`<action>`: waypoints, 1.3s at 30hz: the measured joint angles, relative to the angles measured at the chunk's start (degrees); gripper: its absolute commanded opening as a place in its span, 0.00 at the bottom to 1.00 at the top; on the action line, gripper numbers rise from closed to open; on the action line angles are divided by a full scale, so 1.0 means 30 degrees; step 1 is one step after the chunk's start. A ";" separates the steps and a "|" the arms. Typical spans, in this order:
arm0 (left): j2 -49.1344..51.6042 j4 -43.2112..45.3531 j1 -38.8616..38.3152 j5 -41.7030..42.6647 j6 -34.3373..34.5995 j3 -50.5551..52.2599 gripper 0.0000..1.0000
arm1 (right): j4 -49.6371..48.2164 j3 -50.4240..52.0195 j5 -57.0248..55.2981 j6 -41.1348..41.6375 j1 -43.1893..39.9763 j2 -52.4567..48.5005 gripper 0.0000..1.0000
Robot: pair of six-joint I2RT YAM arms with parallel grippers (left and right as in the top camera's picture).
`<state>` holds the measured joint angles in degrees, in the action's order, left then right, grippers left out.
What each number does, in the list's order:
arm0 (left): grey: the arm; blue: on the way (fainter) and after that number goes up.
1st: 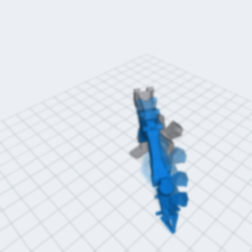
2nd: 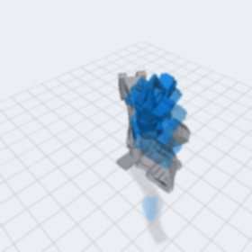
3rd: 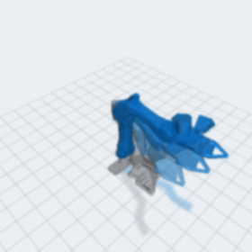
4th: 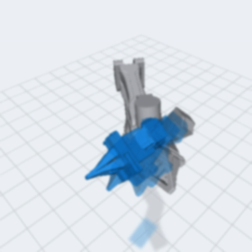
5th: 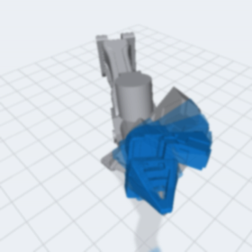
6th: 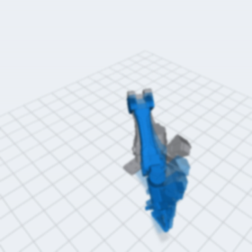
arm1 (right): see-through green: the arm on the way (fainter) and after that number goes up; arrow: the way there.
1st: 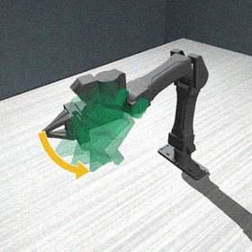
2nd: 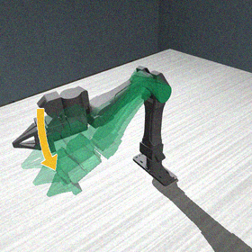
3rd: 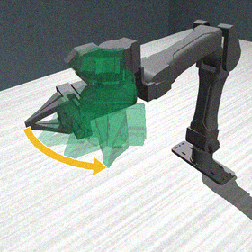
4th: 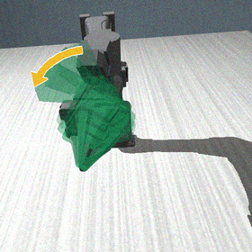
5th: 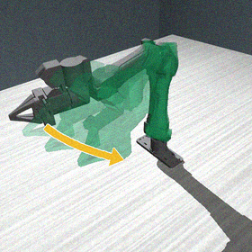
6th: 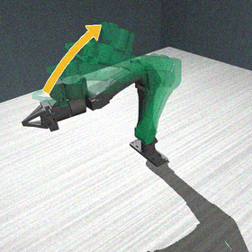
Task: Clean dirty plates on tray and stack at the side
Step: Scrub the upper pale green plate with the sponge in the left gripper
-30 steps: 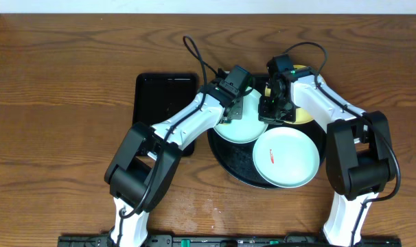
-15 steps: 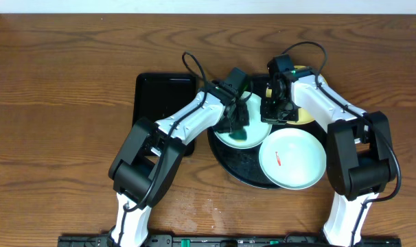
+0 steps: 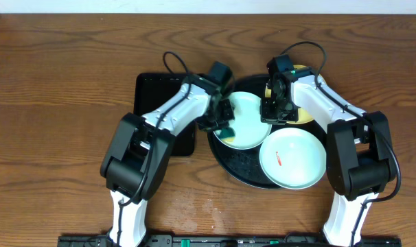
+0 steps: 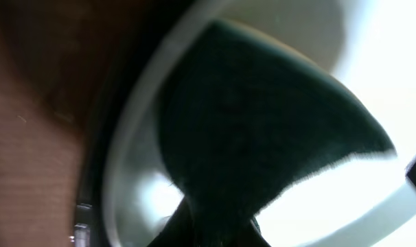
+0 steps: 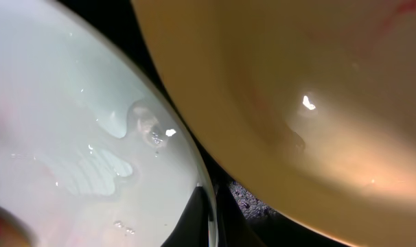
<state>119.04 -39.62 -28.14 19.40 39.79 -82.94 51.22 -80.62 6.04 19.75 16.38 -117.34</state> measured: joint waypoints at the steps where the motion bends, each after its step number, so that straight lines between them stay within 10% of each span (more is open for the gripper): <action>1: 0.0000 0.0168 0.0058 -0.0007 -0.0066 0.0000 0.09 | 0.0007 0.0000 0.0000 0.0000 0.0000 0.0000 0.01; 7: 0.0007 0.1763 -0.0612 -0.0772 -0.0328 0.0029 0.17 | 0.0044 0.0000 -0.0022 0.0044 0.0000 0.0000 0.01; 14: 0.0007 0.1253 -0.1523 -0.1727 -0.0415 0.0029 0.54 | 0.0029 0.0000 -0.0022 0.0044 0.0000 0.0000 0.01; 36: -0.0605 0.2164 -0.1683 -0.3606 -0.4328 -0.0066 0.52 | 0.0029 0.0000 -0.0022 0.0044 0.0000 0.0000 0.01; 39: -0.0605 0.2499 -0.1996 -0.4634 -0.4597 0.0007 0.27 | 0.0029 0.0000 -0.0022 0.0044 0.0000 0.0000 0.01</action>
<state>117.23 -32.12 -34.13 5.50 26.00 -82.91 51.31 -80.62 5.98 19.88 16.38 -117.34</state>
